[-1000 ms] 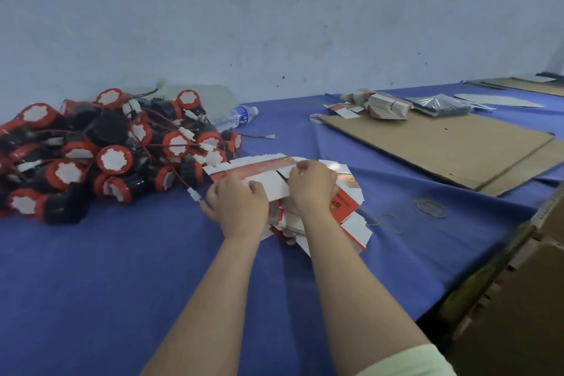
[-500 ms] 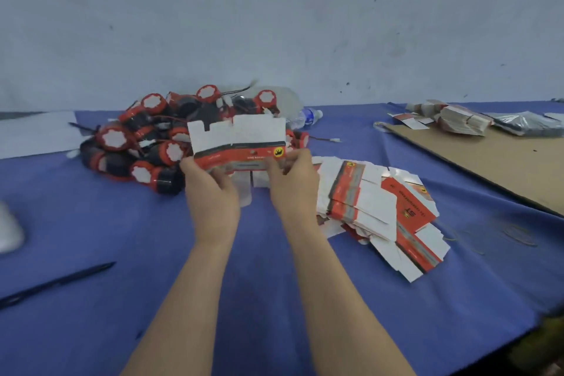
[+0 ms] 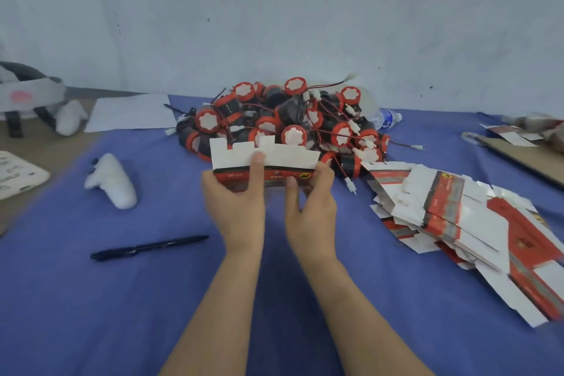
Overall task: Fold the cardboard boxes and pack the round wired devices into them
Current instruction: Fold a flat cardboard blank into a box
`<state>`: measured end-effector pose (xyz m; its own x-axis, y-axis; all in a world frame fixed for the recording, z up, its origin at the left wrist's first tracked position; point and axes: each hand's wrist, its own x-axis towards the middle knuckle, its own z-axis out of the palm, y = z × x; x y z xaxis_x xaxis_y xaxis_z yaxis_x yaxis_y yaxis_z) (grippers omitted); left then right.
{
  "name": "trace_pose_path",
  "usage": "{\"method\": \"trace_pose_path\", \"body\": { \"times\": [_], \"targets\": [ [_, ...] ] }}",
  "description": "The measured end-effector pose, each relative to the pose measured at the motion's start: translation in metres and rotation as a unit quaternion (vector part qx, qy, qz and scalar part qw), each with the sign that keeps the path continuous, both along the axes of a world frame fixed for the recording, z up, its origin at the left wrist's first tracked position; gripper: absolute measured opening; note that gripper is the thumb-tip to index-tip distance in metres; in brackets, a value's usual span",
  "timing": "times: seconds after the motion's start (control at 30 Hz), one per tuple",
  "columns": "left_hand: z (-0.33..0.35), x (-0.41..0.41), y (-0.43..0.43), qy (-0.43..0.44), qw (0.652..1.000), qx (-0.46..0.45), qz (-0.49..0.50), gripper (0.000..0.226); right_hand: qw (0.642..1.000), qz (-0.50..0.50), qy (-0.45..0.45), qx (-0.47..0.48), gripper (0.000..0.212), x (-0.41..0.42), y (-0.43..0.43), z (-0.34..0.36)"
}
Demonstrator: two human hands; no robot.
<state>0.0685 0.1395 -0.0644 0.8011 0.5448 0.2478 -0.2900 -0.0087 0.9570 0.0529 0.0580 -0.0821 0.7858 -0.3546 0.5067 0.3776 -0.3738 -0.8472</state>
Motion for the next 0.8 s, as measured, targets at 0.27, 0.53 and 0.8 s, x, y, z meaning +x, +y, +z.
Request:
{"method": "trace_pose_path", "body": {
  "times": [0.27, 0.53, 0.8],
  "targets": [
    [-0.003, -0.001, 0.003, -0.06, 0.993, 0.094, 0.028, 0.051, 0.999, 0.025, -0.006, -0.026, 0.046, -0.006, 0.001, -0.004],
    [-0.011, 0.002, 0.008, -0.017, 0.986, 0.162, 0.039, 0.054, 0.993, -0.02, -0.059, -0.096, 0.057, -0.013, 0.009, 0.0],
    [-0.009, 0.004, 0.005, -0.028, 0.999, 0.043, -0.002, 0.049, 0.991, -0.023, -0.072, -0.112, 0.059, -0.012, 0.012, -0.001]
  ]
}}
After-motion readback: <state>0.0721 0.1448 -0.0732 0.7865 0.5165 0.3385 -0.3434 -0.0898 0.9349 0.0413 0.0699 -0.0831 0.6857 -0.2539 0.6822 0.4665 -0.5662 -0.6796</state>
